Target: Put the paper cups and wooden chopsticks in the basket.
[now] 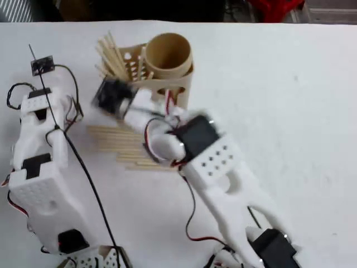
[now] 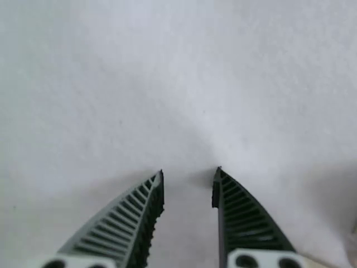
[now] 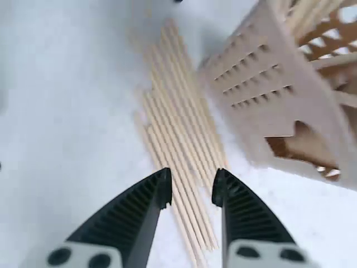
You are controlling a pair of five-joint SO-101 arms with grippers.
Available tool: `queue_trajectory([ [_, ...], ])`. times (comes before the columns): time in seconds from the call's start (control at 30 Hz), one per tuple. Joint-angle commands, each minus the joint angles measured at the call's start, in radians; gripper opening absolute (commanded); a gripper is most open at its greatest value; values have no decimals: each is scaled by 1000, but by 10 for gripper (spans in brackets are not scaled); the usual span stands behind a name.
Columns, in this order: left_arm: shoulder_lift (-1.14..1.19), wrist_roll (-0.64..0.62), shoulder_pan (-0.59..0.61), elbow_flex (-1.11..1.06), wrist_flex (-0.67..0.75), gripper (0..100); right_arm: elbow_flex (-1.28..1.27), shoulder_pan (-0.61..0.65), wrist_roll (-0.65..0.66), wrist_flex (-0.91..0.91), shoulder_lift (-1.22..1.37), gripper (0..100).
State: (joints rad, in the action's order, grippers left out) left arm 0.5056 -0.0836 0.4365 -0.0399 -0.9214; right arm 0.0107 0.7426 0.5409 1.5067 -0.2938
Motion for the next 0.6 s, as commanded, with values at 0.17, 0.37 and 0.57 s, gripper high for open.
queue_trajectory([
  [0.17, -8, 6, -13, 8, 12, 158, -628, 10, 308, -539, 28, 130],
  [0.37, -8, 6, -13, 8, 12, 158, -675, -61, 308, -710, 211, 130],
  [0.57, -8, 6, -13, 8, 12, 158, -664, -90, 307, -782, 337, 128],
])
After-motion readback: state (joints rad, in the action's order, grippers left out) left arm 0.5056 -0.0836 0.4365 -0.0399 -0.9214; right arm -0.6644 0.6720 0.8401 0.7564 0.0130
